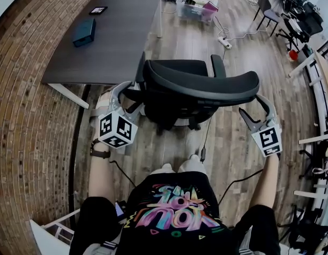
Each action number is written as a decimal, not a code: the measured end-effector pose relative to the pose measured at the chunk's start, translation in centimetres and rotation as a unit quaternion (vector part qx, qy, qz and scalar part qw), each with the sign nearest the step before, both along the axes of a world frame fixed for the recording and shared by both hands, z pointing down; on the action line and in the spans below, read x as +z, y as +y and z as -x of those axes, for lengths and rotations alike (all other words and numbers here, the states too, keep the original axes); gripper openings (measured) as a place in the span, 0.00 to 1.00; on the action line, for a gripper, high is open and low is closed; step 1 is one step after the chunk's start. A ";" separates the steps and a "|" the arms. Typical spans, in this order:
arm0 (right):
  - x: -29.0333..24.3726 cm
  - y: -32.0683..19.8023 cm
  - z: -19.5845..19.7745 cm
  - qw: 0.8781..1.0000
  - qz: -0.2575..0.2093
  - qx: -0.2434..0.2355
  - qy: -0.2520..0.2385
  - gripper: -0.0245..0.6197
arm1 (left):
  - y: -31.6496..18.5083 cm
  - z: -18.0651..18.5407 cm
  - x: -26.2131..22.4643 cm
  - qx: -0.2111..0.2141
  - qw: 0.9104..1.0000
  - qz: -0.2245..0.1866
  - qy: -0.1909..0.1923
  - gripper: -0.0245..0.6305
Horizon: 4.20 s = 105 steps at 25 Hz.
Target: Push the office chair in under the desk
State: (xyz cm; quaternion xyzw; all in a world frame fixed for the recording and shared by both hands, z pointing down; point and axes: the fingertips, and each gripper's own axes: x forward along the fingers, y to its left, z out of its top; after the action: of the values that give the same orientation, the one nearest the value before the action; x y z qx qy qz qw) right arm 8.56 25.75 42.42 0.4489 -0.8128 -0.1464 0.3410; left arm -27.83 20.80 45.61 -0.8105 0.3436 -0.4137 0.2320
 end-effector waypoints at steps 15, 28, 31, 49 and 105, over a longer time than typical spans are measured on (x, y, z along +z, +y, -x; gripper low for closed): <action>1.7 -2.5 -0.3 0.998 -0.017 -0.015 0.065 0.44 | -0.6 -1.5 0.0 0.011 1.000 -0.006 0.002 0.42; 1.7 -6.0 -0.7 0.999 -0.015 -0.014 0.047 0.46 | -2.2 -1.9 0.0 -0.016 1.000 -0.005 0.013 0.42; 1.7 -7.7 -0.9 0.999 -0.016 -0.025 0.045 0.46 | -3.3 -2.1 0.0 -0.031 0.999 0.002 0.010 0.42; 1.8 -20.6 -7.9 0.993 -0.017 -0.111 0.024 0.47 | -10.4 -9.1 0.7 -0.117 0.993 0.003 0.016 0.42; 0.8 -57.7 -6.3 0.943 -0.025 -0.332 -0.013 0.48 | -34.0 -12.4 0.0 -0.310 0.950 -0.023 0.018 0.43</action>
State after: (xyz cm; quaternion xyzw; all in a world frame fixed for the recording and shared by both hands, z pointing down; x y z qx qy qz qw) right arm 14.82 -31.95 43.22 0.1633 -0.9162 -0.2659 0.2514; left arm -15.39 -13.24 45.60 -0.6657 0.5917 -0.4426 0.1046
